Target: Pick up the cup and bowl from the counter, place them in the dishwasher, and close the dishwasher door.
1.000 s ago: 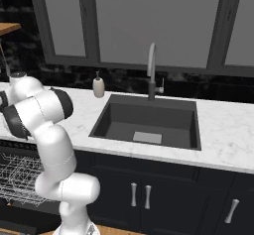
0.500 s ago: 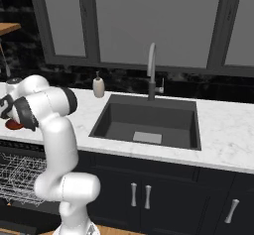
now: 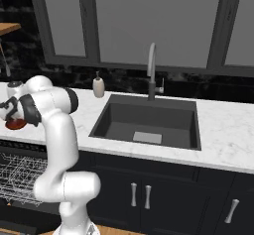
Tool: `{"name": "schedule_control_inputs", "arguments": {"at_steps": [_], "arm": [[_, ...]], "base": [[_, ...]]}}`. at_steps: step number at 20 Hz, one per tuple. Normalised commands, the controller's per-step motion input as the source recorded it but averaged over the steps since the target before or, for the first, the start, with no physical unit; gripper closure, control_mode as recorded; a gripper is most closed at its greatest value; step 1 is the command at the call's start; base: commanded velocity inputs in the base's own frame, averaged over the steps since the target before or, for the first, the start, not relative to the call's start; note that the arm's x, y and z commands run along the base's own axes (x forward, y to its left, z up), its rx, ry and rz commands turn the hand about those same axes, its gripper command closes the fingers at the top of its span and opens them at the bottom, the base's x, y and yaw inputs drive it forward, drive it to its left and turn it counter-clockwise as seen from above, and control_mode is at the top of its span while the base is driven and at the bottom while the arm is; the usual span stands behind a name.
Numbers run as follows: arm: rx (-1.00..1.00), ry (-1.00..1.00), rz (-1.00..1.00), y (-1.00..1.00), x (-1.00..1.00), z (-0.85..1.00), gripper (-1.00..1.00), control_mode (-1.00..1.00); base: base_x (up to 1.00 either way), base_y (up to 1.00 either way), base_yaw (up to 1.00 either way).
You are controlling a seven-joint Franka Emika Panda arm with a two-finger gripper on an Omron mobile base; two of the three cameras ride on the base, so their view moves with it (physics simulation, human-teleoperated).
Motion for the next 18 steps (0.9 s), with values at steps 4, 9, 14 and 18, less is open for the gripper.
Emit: {"name": "schedule_control_inputs", "arguments": {"at_steps": [4,9,14,18], "arm": [[-0.01,0.01,0.0,0.03,0.19,-0.29,-1.0,-1.0],[-0.01,0.02,0.0,0.02,0.16,-0.27,-1.0,-1.0],[0.0,0.03,0.0,0.11,0.12,-0.15,-1.0,-1.0],[-0.01,0.07,0.0,0.23,0.05,-0.02,-1.0,-1.0]], "base": [[0.0,0.0,0.0],[0.0,0.0,0.0],[0.0,0.0,0.0],[0.0,0.0,0.0]]}}
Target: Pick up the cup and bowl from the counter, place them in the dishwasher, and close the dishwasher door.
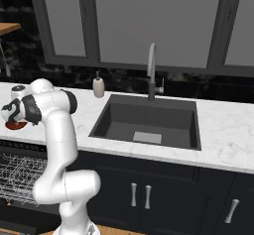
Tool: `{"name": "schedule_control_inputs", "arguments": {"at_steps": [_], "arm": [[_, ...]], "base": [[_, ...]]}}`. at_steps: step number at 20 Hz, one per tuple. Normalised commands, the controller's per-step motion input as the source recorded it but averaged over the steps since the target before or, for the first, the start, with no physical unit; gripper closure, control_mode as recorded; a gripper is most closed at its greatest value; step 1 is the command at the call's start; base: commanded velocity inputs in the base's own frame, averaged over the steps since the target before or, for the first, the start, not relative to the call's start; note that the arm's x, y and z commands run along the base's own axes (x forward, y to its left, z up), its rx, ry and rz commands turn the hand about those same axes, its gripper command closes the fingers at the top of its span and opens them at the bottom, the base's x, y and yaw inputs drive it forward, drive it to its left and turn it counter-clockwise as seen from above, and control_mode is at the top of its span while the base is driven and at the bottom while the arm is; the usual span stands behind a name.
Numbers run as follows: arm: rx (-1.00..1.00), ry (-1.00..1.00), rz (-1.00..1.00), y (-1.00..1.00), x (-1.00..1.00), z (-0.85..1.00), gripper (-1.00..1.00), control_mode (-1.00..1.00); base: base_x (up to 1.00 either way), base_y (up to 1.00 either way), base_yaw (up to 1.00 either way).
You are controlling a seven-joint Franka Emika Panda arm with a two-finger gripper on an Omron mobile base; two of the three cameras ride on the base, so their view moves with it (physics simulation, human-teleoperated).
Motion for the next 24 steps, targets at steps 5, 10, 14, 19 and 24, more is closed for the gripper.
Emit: {"name": "schedule_control_inputs", "arguments": {"at_steps": [5,10,14,19,24], "arm": [[-0.01,0.09,0.0,0.22,0.02,0.0,-1.0,-1.0],[0.0,0.06,0.0,0.16,0.03,0.0,1.0,-1.0],[0.0,0.01,0.0,0.03,0.0,0.0,1.0,-1.0],[0.0,0.0,0.0,0.0,-0.07,0.02,1.0,-1.0],[-0.06,-0.06,-0.03,0.0,-0.8,0.18,1.0,-1.0]], "base": [[0.0,0.0,0.0],[0.0,0.0,0.0],[0.0,0.0,0.0],[0.0,0.0,0.0],[0.0,0.0,0.0]]}}
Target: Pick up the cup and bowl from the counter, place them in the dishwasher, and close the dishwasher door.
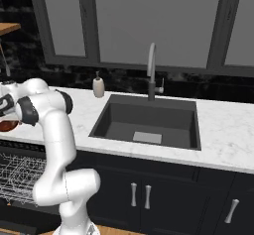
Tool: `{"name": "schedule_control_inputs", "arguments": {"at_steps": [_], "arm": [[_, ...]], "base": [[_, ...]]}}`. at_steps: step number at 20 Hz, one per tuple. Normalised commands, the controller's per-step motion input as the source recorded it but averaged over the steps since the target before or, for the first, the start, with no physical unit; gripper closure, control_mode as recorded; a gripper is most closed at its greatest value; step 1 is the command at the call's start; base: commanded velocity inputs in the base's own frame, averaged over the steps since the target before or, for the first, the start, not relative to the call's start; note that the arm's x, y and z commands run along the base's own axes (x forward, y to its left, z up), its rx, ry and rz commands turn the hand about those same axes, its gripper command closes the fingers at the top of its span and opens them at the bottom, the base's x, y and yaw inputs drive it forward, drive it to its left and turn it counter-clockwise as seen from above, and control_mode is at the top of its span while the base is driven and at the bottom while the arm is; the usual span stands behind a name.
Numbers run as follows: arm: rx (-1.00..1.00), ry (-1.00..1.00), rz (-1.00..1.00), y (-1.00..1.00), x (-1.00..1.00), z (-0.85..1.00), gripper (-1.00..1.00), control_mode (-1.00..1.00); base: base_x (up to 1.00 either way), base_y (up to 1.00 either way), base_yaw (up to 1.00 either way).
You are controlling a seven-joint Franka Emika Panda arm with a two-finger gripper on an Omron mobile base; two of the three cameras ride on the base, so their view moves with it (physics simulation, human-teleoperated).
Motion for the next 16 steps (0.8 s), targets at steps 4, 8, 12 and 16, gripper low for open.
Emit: {"name": "schedule_control_inputs", "arguments": {"at_steps": [4,8,12,16], "arm": [[-0.05,-0.1,-0.08,0.0,-1.0,0.3,1.0,-1.0],[-0.07,-0.06,-0.25,-0.17,-1.0,0.09,1.0,-1.0],[-0.07,-0.03,-0.43,-0.4,-1.0,-0.01,1.0,-1.0],[-0.07,-0.06,-0.47,-0.34,-1.0,-0.19,1.0,-1.0]], "base": [[0.0,0.0,0.0],[0.0,0.0,0.0],[0.0,0.0,0.0],[0.0,0.0,0.0]]}}
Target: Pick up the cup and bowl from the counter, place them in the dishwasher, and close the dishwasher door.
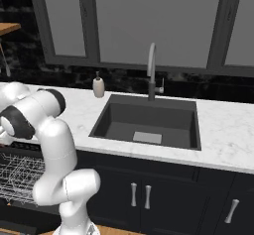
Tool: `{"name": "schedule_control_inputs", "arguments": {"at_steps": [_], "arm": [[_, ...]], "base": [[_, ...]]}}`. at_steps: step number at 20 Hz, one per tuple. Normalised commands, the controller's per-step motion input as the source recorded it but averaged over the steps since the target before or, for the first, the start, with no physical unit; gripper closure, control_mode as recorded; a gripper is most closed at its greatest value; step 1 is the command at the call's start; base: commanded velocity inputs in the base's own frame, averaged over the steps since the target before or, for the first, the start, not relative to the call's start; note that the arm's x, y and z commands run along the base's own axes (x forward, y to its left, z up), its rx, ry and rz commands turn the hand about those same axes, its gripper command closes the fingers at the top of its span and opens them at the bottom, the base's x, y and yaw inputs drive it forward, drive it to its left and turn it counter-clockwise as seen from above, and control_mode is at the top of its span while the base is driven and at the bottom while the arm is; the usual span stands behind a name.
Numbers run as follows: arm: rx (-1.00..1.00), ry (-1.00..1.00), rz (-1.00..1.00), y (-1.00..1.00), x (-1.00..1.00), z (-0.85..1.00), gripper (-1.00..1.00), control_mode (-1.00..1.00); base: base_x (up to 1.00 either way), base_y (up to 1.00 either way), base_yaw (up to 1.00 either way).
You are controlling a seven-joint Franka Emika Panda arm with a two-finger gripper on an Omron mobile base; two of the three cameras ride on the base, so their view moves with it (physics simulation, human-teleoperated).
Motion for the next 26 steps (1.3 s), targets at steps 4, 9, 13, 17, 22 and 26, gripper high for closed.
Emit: {"name": "schedule_control_inputs", "arguments": {"at_steps": [4,9,13,17,22,26], "arm": [[-0.05,-0.07,-0.46,-0.13,-0.87,-0.4,1.0,-1.0],[-0.09,-0.14,-0.25,-0.15,-0.13,-0.62,1.0,-1.0],[0.0,-0.2,-0.05,-0.17,0.0,-0.37,1.0,-1.0],[-0.01,-0.13,0.0,-0.03,0.0,-0.37,1.0,-1.0],[-0.03,0.0,0.1,0.05,0.0,-0.2,1.0,-1.0],[-0.07,0.03,0.13,0.15,0.0,-0.31,1.0,-1.0]], "base": [[0.0,0.0,0.0],[0.0,0.0,0.0],[0.0,0.0,0.0],[0.0,0.0,0.0],[0.0,0.0,0.0],[0.0,0.0,0.0]]}}
